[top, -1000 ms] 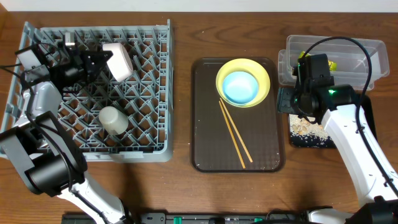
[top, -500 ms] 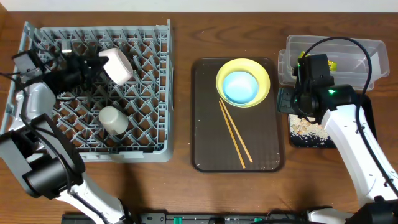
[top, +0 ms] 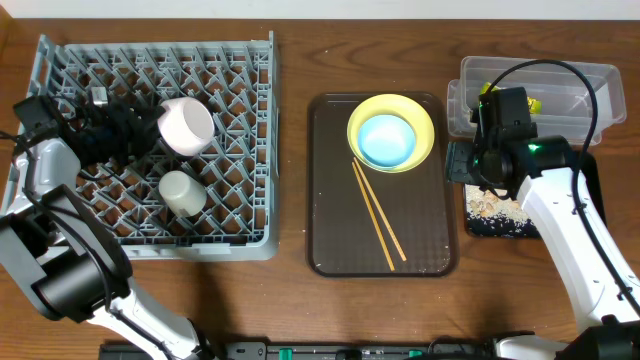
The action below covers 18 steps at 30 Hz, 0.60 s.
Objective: Sort waste into correct bins and load items into the dishwasher rack
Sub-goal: 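Lower the pinkish-white bowl into the rack and open the left gripper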
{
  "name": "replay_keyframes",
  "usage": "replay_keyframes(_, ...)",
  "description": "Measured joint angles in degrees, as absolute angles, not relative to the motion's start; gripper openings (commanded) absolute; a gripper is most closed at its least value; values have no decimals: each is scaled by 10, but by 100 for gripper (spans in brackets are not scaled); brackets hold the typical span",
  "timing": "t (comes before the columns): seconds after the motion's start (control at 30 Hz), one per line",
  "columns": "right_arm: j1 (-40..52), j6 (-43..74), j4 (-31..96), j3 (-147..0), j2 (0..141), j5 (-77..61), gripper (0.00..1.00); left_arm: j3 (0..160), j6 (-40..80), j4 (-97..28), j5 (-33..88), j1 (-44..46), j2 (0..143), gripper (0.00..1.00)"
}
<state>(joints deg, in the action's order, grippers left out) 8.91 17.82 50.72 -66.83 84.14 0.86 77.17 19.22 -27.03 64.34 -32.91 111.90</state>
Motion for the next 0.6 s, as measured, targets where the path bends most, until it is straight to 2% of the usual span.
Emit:
replay_keyframes(0.1,89,178,507,-668,841,9,62,771,187,-284,605,-328,1089,57)
replay_keyframes(0.17,89,178,508,-668,841,9,63,769,180,-294,573,-326,1051,63)
replay_keyframes(0.3,89,178,506,-668,841,9,60,769,175,-309,508,-309,949,65)
replay_keyframes(0.47,87,178,504,-668,841,13,61,769,162,-311,454,-236,858,66)
replay_keyframes(0.6,66,178,504,-668,841,15,62,769,154,-312,408,-147,853,66)
